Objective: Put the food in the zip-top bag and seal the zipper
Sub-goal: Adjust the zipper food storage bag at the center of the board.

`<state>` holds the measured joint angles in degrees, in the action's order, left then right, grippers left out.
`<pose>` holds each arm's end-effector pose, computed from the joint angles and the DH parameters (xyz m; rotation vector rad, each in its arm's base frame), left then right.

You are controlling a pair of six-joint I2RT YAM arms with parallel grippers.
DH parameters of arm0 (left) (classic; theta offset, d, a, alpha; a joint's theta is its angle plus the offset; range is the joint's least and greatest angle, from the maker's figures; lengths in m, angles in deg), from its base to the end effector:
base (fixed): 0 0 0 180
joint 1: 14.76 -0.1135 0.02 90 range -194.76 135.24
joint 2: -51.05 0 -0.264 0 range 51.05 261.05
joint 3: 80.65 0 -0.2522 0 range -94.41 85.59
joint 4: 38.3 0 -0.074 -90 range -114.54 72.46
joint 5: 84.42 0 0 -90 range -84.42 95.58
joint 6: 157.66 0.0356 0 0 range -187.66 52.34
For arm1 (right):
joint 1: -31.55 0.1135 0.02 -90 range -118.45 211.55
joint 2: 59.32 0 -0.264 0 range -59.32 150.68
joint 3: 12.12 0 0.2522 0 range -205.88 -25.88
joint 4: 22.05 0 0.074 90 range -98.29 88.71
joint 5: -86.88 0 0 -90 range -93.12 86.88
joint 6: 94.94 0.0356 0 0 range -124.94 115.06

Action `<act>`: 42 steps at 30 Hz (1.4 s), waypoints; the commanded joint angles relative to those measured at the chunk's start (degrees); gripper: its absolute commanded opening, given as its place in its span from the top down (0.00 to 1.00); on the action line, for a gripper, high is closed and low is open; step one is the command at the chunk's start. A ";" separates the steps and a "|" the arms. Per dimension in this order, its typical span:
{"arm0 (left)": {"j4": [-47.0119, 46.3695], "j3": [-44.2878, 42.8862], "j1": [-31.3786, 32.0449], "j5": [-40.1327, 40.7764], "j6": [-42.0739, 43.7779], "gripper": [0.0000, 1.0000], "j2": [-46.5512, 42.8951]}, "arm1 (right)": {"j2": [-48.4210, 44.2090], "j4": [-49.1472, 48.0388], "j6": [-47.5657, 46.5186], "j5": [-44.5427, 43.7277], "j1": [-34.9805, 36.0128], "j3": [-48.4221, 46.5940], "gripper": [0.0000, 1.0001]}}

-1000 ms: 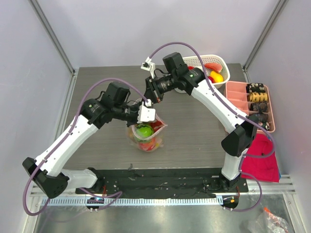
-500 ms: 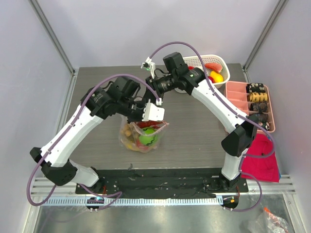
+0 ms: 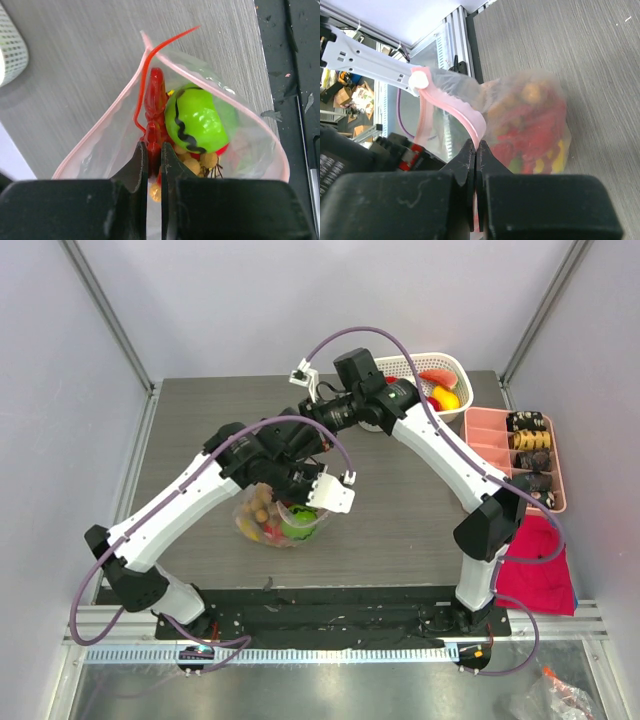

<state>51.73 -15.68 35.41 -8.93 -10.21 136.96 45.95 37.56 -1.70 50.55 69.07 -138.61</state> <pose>0.1688 -0.2163 0.4048 2.1538 1.4691 -0.2881 0.2991 0.2659 0.4004 -1.1725 1.9603 1.4258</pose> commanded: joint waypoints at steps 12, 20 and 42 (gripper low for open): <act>-4.29 13.65 -0.34 0.18 -4.98 1.00 -0.83 | -0.24 -2.69 4.66 0.83 0.98 -2.68 0.99; -5.43 12.60 -0.43 -2.10 -5.51 0.70 -3.99 | -0.60 -3.39 7.38 0.21 1.07 -1.62 0.99; -26.78 19.88 -0.07 -7.91 -19.39 0.58 -13.66 | -3.67 -13.06 22.77 0.56 0.98 7.26 0.99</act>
<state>31.86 3.18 35.32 -14.91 -26.62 126.16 46.30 27.53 19.33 50.11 70.09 -131.02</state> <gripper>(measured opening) 0.413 0.026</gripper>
